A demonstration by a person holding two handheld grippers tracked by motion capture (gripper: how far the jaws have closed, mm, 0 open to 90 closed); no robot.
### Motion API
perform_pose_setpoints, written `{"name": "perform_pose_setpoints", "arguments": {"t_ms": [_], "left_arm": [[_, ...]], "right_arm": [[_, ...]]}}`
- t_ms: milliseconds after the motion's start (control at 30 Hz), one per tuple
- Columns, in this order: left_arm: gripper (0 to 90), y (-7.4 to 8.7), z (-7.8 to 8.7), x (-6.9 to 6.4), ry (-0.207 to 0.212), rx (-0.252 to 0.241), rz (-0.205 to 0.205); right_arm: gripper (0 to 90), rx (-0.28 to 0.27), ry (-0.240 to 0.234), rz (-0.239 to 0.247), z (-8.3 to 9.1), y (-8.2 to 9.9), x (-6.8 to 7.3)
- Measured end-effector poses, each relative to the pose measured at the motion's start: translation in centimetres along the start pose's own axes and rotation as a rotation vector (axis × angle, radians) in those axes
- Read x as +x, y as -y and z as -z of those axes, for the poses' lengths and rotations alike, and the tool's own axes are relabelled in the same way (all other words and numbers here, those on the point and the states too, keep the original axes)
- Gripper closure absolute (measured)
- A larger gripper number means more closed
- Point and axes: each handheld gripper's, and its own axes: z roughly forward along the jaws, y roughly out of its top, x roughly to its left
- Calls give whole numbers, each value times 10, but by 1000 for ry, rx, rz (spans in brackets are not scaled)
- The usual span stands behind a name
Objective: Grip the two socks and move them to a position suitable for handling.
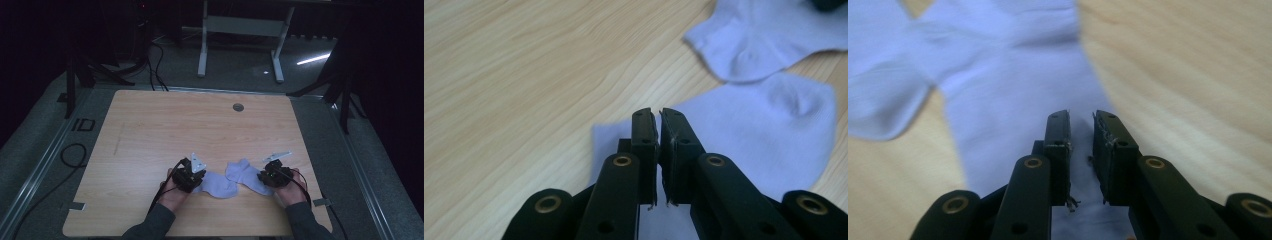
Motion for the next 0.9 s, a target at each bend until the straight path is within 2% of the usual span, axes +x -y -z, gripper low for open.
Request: {"name": "perform_pose_setpoints", "arguments": {"t_ms": [267,467,500,533,633,767,900], "left_arm": [[834,29,14,17,-30,9,62],[830,36,22,22,-41,9,73],[828,38,24,23,-48,5,73],[826,38,26,24,-49,6,70],[819,41,28,27,-53,-1,79],[818,44,28,31,-55,0,96],[818,45,28,33,-54,-2,106]], "right_arm": [[755,-19,60,-20,-5,-6,-15],[751,-36,88,-24,-9,-12,-19],[742,-47,83,-25,-8,-13,-18],[688,-91,49,-7,-5,-16,-10],[639,-137,-7,42,-3,-22,4],[599,-138,-23,72,-7,-26,11],[588,-132,-23,65,-10,-27,10]]}}
